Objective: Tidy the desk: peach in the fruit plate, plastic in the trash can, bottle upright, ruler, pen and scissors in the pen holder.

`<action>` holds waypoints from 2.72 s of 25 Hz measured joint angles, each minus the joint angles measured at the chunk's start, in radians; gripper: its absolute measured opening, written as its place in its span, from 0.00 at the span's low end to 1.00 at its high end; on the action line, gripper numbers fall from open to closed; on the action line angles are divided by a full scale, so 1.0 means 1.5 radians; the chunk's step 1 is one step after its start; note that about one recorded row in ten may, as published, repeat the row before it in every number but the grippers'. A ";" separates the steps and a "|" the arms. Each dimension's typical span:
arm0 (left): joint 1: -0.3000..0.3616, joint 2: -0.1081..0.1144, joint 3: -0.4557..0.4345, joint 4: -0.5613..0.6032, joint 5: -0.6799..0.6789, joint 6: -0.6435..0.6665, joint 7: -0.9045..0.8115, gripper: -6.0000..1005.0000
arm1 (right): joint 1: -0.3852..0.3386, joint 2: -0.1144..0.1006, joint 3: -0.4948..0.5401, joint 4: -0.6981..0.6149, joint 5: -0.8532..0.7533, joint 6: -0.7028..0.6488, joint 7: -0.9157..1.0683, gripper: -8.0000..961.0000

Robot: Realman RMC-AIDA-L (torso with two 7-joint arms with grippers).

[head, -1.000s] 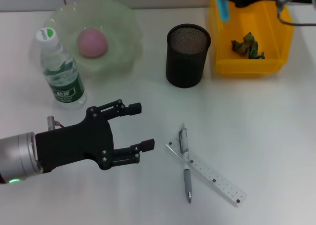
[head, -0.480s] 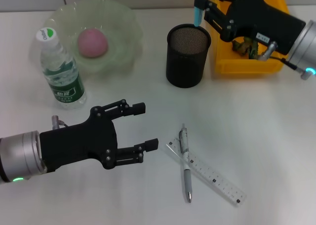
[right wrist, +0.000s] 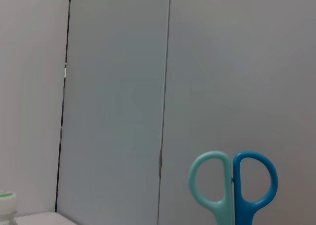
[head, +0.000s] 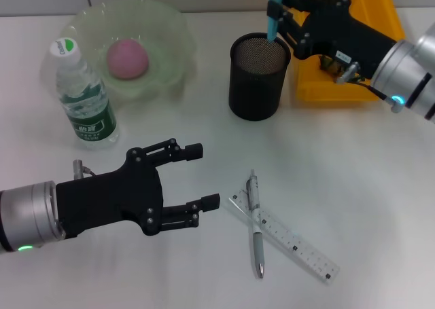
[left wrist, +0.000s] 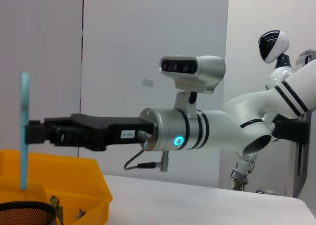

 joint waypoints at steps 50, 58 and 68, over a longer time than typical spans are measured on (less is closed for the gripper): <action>0.035 0.012 -0.006 0.006 0.003 0.024 0.001 0.79 | 0.020 -0.002 0.019 -0.817 -0.994 -0.486 1.262 0.85; 0.032 0.013 -0.006 0.006 0.003 0.020 -0.002 0.79 | 0.106 0.000 -0.084 -0.703 -1.051 -0.468 1.258 0.85; 0.033 0.014 -0.005 0.004 0.003 0.005 -0.005 0.79 | 0.118 0.004 -0.214 -0.625 -1.046 -0.336 1.311 0.84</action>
